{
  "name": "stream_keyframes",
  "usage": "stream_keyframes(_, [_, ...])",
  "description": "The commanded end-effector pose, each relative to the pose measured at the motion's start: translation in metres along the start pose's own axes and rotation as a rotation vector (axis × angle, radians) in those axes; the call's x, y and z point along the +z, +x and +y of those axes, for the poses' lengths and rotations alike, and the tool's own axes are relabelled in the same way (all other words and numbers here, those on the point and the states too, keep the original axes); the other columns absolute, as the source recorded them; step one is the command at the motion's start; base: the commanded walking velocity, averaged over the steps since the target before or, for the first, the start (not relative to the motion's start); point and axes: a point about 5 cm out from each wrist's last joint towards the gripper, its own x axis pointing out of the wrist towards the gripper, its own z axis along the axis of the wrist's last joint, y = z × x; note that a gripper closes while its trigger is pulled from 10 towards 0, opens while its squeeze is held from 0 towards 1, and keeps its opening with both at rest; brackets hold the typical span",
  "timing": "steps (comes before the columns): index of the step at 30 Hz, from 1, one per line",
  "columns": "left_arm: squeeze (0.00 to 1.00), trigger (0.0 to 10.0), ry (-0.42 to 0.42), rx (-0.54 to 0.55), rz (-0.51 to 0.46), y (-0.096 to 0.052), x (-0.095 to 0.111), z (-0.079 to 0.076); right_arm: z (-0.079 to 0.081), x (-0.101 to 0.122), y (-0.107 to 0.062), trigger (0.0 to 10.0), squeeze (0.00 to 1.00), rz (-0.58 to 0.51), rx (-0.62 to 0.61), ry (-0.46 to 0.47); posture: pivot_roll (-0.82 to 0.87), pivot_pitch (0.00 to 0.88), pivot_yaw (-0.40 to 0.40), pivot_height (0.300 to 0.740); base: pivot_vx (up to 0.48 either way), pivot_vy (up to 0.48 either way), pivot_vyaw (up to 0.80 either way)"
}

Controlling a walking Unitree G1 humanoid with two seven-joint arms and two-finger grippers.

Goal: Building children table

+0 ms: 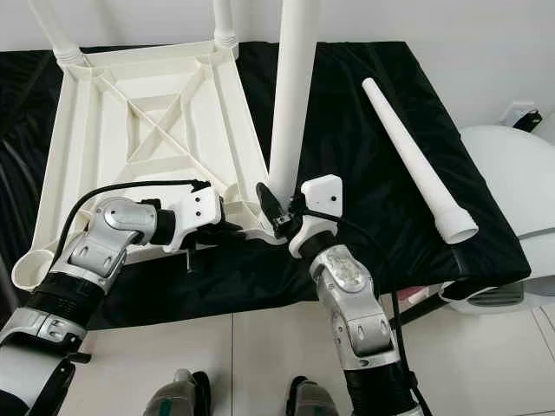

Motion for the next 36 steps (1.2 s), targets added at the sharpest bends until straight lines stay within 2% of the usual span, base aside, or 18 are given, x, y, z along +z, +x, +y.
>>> stream_keyframes(1, [0.00, 10.0, -0.115, 0.055, 0.188, 0.007, -0.044, -0.018, 0.006, 0.013, 0.002, 10.0, 0.00, -0.064, 0.184, 0.042, 0.04, 0.188, 0.015, 0.740, 0.000, 0.000, 0.00])
stream_keyframes(2, [0.00, 10.0, -0.115, 0.055, 0.188, 0.007, -0.044, -0.018, 0.006, 0.013, 0.002, 10.0, 0.00, -0.064, 0.184, 0.042, 0.04, 0.188, 0.015, 0.740, 0.000, 0.000, 0.00])
stream_keyframes(5, [0.00, 10.0, -0.114, 0.059, 0.187, 0.006, -0.044, -0.016, 0.009, 0.016, 0.000, 10.0, 0.00, -0.053, 0.380, 0.075, 0.04, 0.188, 0.015, 0.740, 0.000, 0.000, 0.00])
stream_keyframes(6, [0.00, 10.0, -0.114, 0.059, 0.187, 0.006, -0.044, -0.016, 0.009, 0.016, 0.000, 10.0, 0.00, -0.053, 0.380, 0.075, 0.04, 0.188, 0.015, 0.740, 0.000, 0.000, 0.00])
stream_keyframes(9, [0.00, 10.0, -0.112, 0.060, 0.187, 0.006, -0.043, -0.016, 0.008, 0.016, -0.001, 10.0, 0.00, -0.030, 0.493, 0.086, 0.05, 0.186, 0.017, 0.740, 0.000, 0.000, 0.00])
stream_keyframes(11, [0.00, 10.0, -0.112, 0.060, 0.187, 0.006, -0.043, -0.016, 0.008, 0.016, -0.001, 10.0, 0.00, -0.030, 0.493, 0.086, 0.05, 0.186, 0.017, 0.740, 0.000, 0.000, 0.00])
stream_keyframes(15, [0.00, 10.0, -0.109, 0.061, 0.186, 0.006, -0.042, -0.015, -0.003, 0.011, -0.007, 10.0, 0.00, 0.049, 0.737, 0.115, 0.05, 0.183, 0.023, 0.740, 0.000, 0.000, 0.00])
stream_keyframes(19, [0.00, 10.0, -0.109, 0.062, 0.187, 0.006, -0.042, -0.015, -0.008, 0.010, -0.008, 10.0, 0.00, 0.067, 0.768, 0.121, 0.05, 0.183, 0.023, 0.740, 0.000, 0.000, 0.00])
stream_keyframes(20, [0.00, 10.0, -0.107, 0.061, 0.187, 0.007, -0.042, -0.015, -0.014, 0.008, -0.010, 10.0, 0.00, 0.098, 0.825, 0.116, 0.05, 0.180, 0.025, 0.740, 0.000, 0.000, 0.00])
stream_keyframes(22, [0.00, 10.0, -0.107, 0.061, 0.187, 0.007, -0.042, -0.015, -0.014, 0.008, -0.010, 10.0, 0.00, 0.098, 0.825, 0.116, 0.05, 0.180, 0.025, 0.740, 0.000, 0.000, 0.00])
stream_keyframes(26, [0.00, 10.0, -0.105, 0.063, 0.184, 0.006, -0.041, -0.014, -0.023, 0.007, -0.012, 10.0, 0.00, 0.138, 0.914, 0.127, 0.06, 0.179, 0.021, 0.740, 0.000, 0.000, 0.00])
stream_keyframes(36, [0.00, 10.0, -0.107, 0.067, 0.190, 0.004, -0.042, -0.014, -0.024, 0.009, -0.011, 10.0, 0.00, 0.125, 0.935, 0.114, 0.06, 0.176, 0.025, 0.740, 0.000, 0.000, 0.00])
